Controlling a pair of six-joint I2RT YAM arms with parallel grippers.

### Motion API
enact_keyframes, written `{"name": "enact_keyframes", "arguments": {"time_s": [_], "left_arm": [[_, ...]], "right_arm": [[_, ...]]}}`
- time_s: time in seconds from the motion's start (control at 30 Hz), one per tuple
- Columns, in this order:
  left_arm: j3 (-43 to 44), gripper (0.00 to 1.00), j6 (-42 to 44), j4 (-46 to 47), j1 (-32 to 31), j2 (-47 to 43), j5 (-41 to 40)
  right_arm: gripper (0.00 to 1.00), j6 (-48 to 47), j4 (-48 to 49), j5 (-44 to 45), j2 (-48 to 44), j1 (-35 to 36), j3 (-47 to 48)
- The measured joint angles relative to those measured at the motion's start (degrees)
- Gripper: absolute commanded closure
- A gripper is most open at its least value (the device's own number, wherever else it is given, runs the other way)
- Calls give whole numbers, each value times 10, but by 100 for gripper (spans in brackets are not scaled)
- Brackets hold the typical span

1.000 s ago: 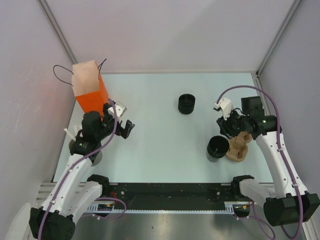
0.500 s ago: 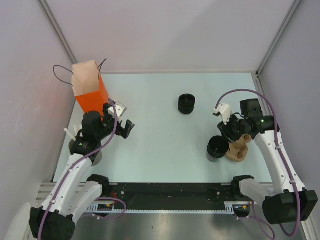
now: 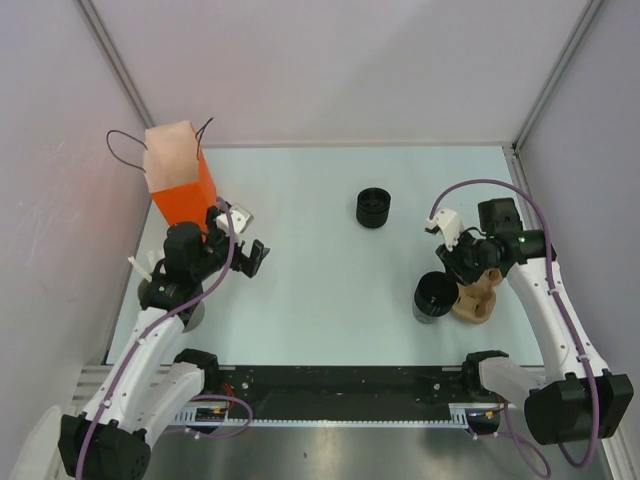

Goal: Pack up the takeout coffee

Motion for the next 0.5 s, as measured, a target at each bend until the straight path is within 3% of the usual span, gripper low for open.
{"name": "enact_keyframes", "arguments": {"time_s": [0.27,0.5], "left_arm": [[0,0,4,0,0,4,0],[0,0,4,0,0,5,0]], "right_arm": [[76,0,-2,0,3,0,-2],[85,-2,-2,0,7,0,-3]]}}
